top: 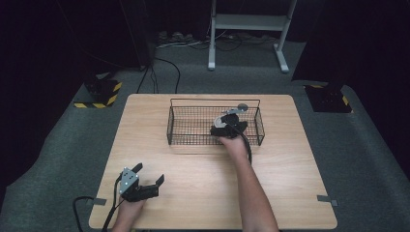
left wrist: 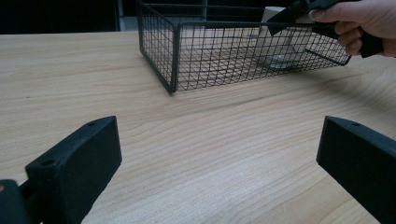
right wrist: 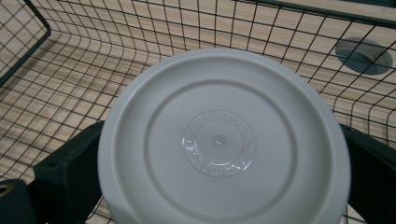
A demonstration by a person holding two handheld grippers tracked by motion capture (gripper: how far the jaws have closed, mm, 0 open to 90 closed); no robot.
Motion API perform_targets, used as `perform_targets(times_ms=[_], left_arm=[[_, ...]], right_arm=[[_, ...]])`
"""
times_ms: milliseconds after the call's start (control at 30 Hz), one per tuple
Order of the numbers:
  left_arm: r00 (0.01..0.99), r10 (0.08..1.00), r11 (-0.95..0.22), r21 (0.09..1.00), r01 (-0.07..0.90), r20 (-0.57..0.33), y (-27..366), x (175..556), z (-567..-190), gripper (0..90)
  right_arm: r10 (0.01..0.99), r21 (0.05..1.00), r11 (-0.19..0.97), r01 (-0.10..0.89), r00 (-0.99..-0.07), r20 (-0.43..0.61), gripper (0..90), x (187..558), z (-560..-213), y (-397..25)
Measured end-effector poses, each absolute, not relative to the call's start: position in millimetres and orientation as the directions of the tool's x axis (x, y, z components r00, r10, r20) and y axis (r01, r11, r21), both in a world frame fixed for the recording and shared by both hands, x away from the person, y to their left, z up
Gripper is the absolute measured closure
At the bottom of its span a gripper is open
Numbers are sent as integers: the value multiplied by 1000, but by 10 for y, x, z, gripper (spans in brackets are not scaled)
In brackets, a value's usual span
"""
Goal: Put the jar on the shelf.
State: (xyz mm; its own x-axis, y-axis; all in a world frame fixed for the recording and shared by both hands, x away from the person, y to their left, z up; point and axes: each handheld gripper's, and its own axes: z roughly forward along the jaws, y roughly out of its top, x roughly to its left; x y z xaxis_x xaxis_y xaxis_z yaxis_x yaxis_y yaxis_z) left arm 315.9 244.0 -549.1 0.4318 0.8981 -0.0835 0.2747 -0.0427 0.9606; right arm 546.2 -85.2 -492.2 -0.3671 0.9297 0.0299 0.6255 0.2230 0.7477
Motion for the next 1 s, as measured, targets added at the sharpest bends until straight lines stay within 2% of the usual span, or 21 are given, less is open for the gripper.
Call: perform_targets(times_ms=[300, 1000], left_arm=[[432, 898, -43, 961, 275, -84, 2441, 3159, -5491, 3], [431, 898, -45, 960, 277, -82, 2436, 3162, -5490, 3]], right_arm=[[921, 773, 219, 595, -388, 38, 14, 5421, -4869, -878], [902, 898, 161, 409, -430, 34, 19, 4988, -4413, -1067]])
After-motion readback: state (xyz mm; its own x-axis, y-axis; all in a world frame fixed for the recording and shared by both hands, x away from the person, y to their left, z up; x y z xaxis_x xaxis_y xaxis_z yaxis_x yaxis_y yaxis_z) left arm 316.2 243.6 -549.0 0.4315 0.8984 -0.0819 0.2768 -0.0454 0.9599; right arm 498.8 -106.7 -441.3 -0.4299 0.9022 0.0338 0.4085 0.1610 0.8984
